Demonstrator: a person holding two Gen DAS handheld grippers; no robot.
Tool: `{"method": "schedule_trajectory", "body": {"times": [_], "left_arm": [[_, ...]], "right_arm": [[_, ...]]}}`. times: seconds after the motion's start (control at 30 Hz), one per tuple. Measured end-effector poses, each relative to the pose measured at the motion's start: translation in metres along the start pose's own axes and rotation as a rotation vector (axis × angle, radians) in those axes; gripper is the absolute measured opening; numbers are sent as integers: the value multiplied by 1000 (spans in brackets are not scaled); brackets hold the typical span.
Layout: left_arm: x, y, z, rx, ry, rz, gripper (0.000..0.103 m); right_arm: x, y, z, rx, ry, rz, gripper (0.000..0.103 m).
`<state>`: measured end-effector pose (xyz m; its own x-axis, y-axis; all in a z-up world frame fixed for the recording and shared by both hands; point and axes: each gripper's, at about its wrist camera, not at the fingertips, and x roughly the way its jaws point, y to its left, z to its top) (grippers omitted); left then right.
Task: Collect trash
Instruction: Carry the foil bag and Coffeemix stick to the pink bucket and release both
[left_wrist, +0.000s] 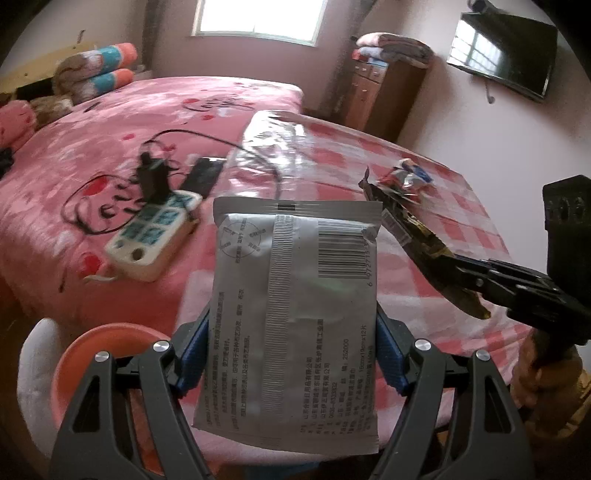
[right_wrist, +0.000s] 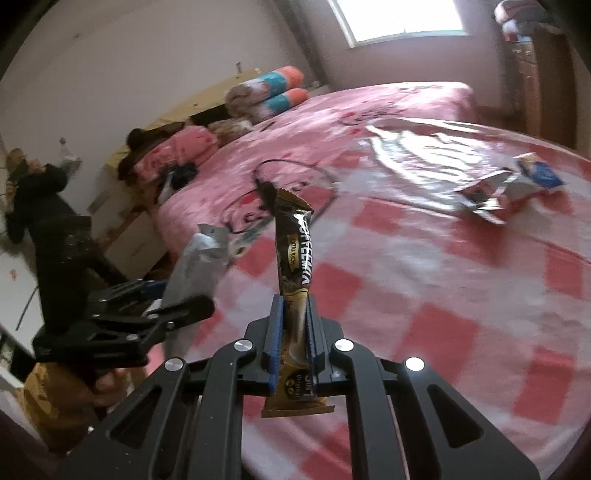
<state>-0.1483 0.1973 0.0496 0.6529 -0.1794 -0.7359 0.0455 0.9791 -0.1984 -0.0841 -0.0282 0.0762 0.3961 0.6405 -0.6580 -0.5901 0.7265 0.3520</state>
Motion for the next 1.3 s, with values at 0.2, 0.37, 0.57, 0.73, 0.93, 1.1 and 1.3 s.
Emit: {"method": "schedule_trajectory", "body": {"times": [0.2, 0.37, 0.57, 0.73, 0.93, 1.1, 1.3], "left_arm": [[-18, 37, -16, -61, 3, 76, 76], [-29, 71, -33, -132, 16, 145, 76], [-33, 113, -56, -209, 45, 220, 76], [-29, 140, -77, -256, 77, 262, 76], [-17, 158, -93, -275, 105, 309, 79], [-8, 173, -106, -315, 155, 319, 81], [-12, 178, -106, -307, 123, 314, 82]], "right_arm": [[20, 35, 1, -29, 41, 98, 13], [40, 66, -2, -61, 85, 153, 13], [69, 112, -10, -138, 156, 202, 13], [87, 141, -15, -186, 198, 229, 13], [113, 164, -12, -210, 242, 249, 14], [124, 165, -15, -191, 261, 236, 37], [109, 161, -11, -187, 190, 180, 61]]}}
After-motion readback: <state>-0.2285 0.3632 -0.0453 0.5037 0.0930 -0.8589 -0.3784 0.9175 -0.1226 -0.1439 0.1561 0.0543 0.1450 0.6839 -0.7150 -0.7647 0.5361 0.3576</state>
